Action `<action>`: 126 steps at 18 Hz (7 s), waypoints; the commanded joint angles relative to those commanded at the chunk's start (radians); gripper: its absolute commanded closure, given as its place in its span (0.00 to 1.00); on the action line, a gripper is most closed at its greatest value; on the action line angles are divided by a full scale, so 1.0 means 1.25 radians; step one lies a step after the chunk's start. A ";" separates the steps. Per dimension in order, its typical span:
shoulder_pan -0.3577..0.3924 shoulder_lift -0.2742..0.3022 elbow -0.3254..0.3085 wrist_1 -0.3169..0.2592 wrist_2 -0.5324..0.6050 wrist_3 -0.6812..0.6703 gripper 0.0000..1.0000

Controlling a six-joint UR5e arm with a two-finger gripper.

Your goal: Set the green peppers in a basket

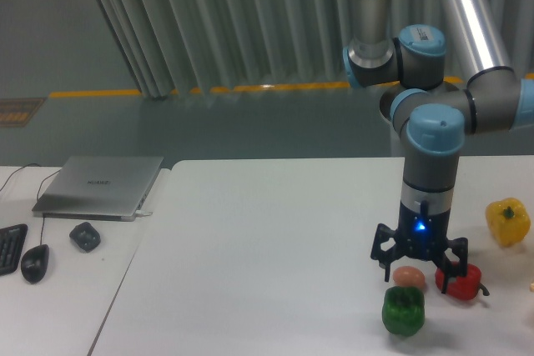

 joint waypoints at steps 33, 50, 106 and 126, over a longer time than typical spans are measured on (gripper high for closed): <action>-0.027 -0.063 0.021 0.023 0.037 0.001 0.00; -0.020 0.002 0.025 0.010 0.037 0.087 0.52; 0.364 0.067 -0.018 -0.063 0.272 1.518 0.00; 0.300 0.075 -0.018 -0.064 0.259 1.307 0.00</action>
